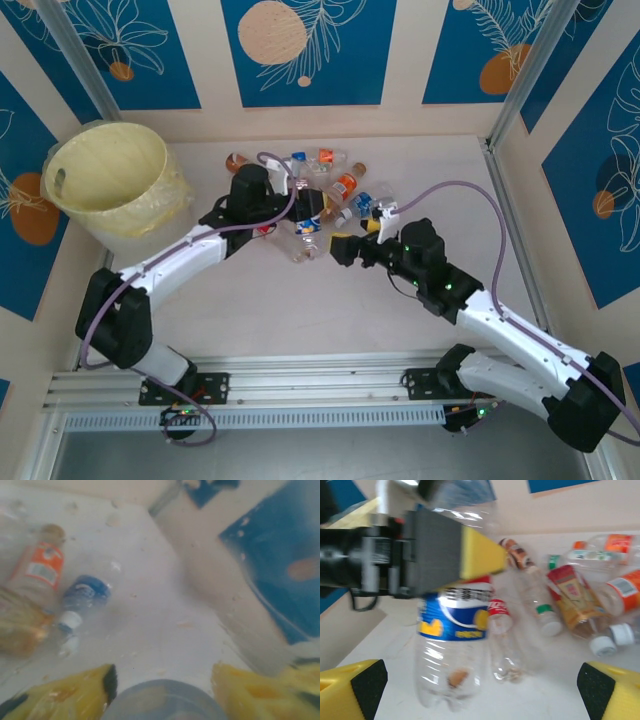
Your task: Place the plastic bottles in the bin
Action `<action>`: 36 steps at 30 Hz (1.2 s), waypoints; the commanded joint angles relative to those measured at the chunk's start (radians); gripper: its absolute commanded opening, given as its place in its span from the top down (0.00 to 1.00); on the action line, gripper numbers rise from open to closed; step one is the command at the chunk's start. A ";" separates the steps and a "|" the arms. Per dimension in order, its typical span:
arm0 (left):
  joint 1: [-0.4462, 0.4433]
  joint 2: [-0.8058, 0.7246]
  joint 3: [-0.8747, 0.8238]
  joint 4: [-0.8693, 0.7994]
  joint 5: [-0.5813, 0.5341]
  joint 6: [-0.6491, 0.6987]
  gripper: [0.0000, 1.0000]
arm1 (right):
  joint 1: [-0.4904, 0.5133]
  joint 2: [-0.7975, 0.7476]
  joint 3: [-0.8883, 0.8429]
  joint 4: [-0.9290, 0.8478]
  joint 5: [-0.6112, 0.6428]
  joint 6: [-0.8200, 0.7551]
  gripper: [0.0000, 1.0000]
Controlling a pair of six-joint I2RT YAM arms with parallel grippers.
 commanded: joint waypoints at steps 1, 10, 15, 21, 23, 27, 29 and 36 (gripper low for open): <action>0.016 -0.072 0.040 -0.051 -0.073 0.077 0.54 | -0.011 -0.031 -0.066 0.066 0.111 0.057 0.01; 0.040 -0.225 0.073 -0.131 -0.251 0.208 0.56 | -0.029 -0.038 -0.084 0.067 0.155 0.124 0.00; 0.045 -0.324 0.042 -0.041 -0.428 0.284 0.56 | -0.036 -0.035 -0.093 0.079 0.163 0.142 0.01; 0.071 -0.341 0.093 0.011 -0.514 0.380 0.56 | -0.042 -0.033 -0.096 0.076 0.157 0.161 0.00; 0.089 -0.339 0.108 0.034 -0.555 0.417 0.57 | -0.044 -0.035 -0.095 0.071 0.152 0.162 0.01; 0.155 -0.336 0.140 0.058 -0.601 0.441 0.57 | -0.046 -0.041 -0.091 0.056 0.154 0.162 0.01; 0.193 -0.338 0.143 0.081 -0.619 0.438 0.56 | -0.046 -0.048 -0.095 0.048 0.184 0.181 0.00; 0.313 -0.349 0.110 0.161 -0.676 0.408 0.57 | -0.052 -0.092 -0.144 0.094 0.209 0.193 0.00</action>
